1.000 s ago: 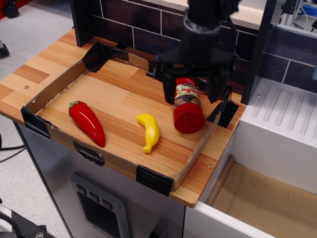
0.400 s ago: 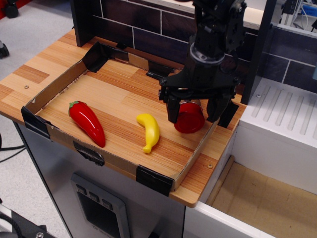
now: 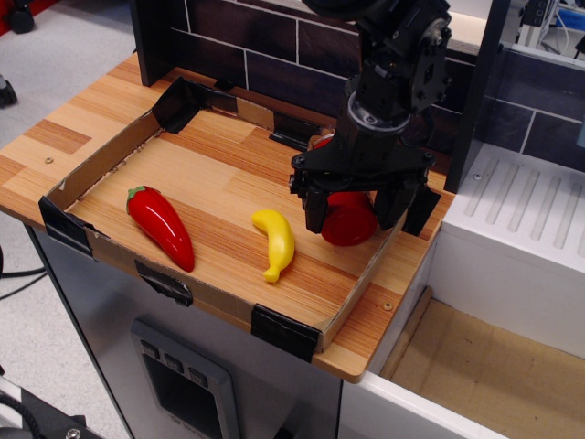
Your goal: Upright basil bottle
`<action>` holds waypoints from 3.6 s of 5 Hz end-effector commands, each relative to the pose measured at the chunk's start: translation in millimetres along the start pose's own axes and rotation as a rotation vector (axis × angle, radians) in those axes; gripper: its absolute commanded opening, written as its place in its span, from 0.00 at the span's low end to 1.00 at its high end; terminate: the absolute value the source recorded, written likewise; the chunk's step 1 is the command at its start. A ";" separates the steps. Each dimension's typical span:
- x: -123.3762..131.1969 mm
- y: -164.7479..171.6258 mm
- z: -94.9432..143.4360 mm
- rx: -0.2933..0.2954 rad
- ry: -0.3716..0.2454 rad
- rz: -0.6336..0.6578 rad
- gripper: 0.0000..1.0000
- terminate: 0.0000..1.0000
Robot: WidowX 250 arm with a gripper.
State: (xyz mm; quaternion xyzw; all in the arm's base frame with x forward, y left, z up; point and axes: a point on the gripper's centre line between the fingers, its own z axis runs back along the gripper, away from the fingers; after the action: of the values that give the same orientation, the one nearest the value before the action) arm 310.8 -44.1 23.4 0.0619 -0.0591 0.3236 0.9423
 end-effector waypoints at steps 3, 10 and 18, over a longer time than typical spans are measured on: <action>3.1 -7.7 4.7 -0.041 -0.016 0.024 0.00 0.00; 47.1 0.0 103.2 -0.166 0.106 0.218 0.00 0.00; 78.6 5.8 152.8 -0.116 -0.079 0.168 1.00 0.00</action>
State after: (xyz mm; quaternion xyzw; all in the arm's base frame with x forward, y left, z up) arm 356.6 -18.8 152.7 0.0388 -0.0773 0.3915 0.9161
